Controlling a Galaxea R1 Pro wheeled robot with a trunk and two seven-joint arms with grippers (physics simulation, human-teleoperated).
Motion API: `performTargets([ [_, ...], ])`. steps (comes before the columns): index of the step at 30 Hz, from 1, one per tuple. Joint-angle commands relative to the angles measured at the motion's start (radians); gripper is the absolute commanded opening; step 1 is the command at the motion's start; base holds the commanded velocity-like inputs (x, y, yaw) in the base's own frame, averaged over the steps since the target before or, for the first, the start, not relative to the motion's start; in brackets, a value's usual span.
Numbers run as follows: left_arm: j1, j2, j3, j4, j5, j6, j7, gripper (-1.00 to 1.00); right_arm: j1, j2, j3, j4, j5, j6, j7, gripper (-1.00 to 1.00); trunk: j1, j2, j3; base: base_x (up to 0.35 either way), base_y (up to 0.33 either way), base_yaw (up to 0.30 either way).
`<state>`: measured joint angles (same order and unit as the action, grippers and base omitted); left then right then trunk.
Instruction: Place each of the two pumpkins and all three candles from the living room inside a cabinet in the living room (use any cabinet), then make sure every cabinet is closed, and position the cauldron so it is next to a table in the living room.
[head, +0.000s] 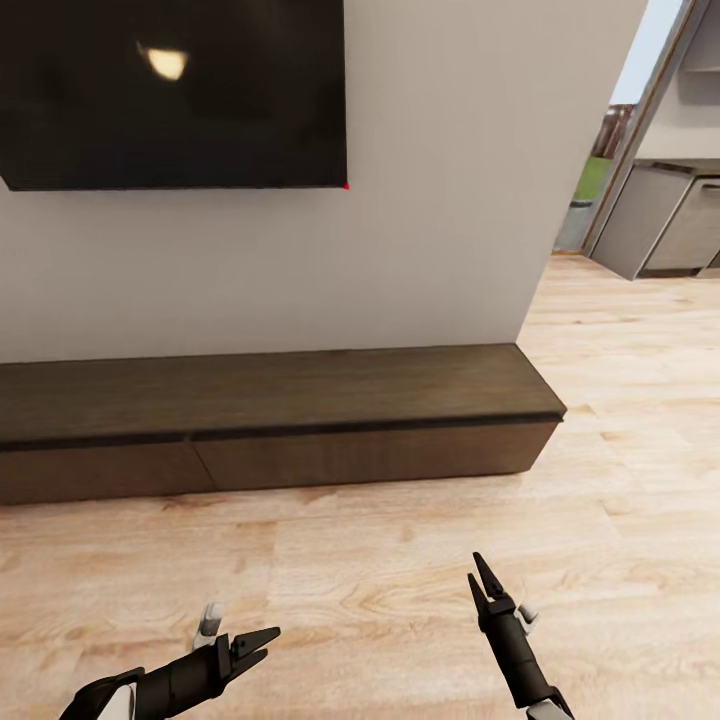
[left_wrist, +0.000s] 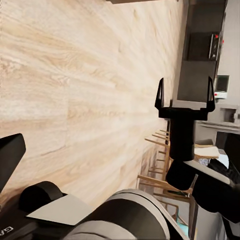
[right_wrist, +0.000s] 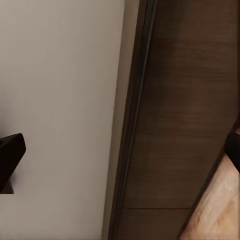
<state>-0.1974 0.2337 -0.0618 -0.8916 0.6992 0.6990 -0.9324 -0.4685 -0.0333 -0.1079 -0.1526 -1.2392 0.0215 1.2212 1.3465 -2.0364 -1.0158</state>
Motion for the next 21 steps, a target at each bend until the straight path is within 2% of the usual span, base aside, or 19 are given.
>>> performTargets([
  [1,-0.001,0.001,-0.003,0.000,0.008,0.007,0.001,1.00,-0.001,0.000,-0.007,0.001,0.006,0.003,0.004,1.00,0.004,-0.008,-0.004,0.000,0.000,0.000],
  [14,0.000,0.001,-0.003,0.000,0.009,0.007,0.000,1.00,-0.001,0.000,-0.007,0.001,0.006,0.005,0.003,1.00,0.054,-0.099,-0.045,0.000,0.000,0.000],
  [17,0.000,0.002,-0.012,0.000,0.010,0.007,-0.005,1.00,-0.001,0.000,-0.007,0.001,0.006,0.005,0.003,1.00,0.065,-0.120,-0.054,0.000,0.000,0.000],
  [19,0.000,0.004,-0.025,-0.004,0.010,0.008,-0.043,1.00,-0.001,0.000,-0.007,0.001,0.006,0.005,0.003,1.00,0.073,-0.134,-0.060,0.000,0.000,0.000],
  [21,0.001,0.015,-0.040,-0.011,0.007,0.008,-0.127,1.00,-0.001,-0.001,-0.007,0.001,0.006,0.005,0.003,1.00,0.080,-0.148,-0.067,0.000,0.000,0.000],
])
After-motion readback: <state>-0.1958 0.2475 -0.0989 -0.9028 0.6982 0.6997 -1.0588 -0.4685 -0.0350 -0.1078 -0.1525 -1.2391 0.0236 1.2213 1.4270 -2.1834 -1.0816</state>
